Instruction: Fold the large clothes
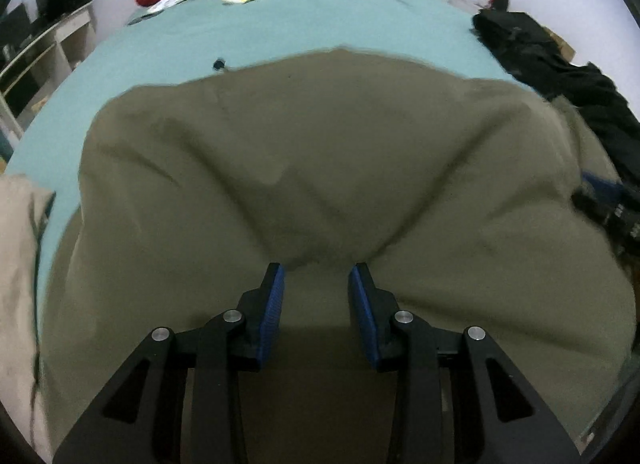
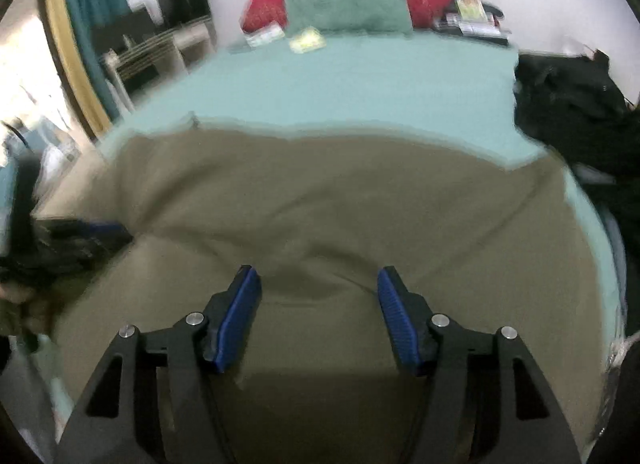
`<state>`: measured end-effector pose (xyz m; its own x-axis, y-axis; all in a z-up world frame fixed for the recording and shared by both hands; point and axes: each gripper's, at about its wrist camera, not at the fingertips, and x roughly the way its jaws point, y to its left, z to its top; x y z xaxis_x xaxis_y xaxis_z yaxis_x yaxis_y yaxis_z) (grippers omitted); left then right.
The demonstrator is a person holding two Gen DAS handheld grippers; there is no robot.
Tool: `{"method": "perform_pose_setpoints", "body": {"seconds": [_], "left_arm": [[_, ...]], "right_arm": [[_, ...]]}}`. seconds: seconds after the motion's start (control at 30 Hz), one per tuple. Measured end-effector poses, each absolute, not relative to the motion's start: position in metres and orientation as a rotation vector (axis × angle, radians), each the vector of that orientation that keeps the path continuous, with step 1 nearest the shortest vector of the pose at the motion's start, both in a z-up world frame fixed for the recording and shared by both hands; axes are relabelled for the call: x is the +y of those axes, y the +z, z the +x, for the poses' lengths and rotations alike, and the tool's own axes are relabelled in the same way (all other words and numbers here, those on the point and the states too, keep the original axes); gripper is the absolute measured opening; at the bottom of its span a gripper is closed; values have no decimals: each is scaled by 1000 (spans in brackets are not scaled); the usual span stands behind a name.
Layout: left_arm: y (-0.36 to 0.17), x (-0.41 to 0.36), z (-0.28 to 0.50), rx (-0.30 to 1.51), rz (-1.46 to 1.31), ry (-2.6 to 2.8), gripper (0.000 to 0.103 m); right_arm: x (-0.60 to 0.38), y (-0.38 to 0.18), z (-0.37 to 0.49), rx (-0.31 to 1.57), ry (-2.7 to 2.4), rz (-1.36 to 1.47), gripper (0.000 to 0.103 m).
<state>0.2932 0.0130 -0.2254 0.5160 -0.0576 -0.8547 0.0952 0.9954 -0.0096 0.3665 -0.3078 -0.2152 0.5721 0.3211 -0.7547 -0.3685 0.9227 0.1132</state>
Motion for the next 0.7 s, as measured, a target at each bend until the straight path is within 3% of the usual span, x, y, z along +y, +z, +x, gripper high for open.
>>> {"method": "perform_pose_setpoints", "body": {"seconds": [0.2,0.33,0.5,0.7], "left_arm": [[-227,-7,293,963,174,8,38],[-204,-13,289,949,65,6,38],[-177,-50,285,864,-12,-125,38],[-191,-90,314,891,-57,-162,38]], "right_arm": [[-308,-235,374,905,388,-63,65],[-305,-232,362,866,330,-83,71],[-302,-223,347,815,221,-42,71],[-310,-219,337,817,226,-25,72]]}}
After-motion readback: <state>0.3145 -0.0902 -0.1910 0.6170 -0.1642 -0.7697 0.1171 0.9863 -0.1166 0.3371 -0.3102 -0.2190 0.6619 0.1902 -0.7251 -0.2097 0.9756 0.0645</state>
